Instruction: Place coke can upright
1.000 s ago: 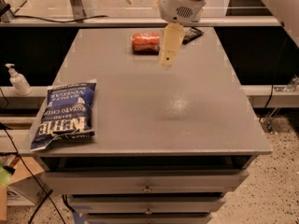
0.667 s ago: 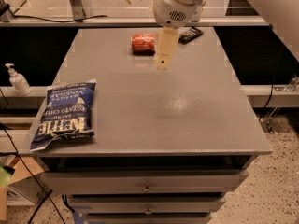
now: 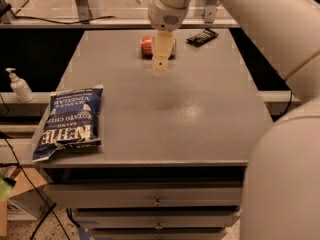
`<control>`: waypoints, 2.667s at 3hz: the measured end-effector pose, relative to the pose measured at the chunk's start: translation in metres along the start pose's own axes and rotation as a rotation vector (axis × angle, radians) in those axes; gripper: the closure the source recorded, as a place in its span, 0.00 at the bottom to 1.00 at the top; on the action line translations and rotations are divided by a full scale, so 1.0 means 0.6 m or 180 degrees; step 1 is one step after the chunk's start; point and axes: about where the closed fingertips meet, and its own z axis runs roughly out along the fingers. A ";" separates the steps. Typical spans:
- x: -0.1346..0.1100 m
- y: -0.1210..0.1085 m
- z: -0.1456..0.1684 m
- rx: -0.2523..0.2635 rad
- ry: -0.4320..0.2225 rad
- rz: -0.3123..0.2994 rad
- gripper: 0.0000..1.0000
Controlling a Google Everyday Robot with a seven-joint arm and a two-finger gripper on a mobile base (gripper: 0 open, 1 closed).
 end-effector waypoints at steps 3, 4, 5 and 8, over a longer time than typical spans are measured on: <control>0.045 -0.104 0.068 0.0077 0.0060 0.0204 0.00; 0.053 -0.112 0.100 0.0159 0.0146 0.0356 0.00; 0.066 -0.123 0.133 0.0243 0.0250 0.0511 0.00; 0.085 -0.138 0.208 -0.0043 0.0246 0.0512 0.18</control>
Offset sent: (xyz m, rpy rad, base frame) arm 0.1131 -0.0301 -0.0077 -0.0125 -0.0059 -0.0818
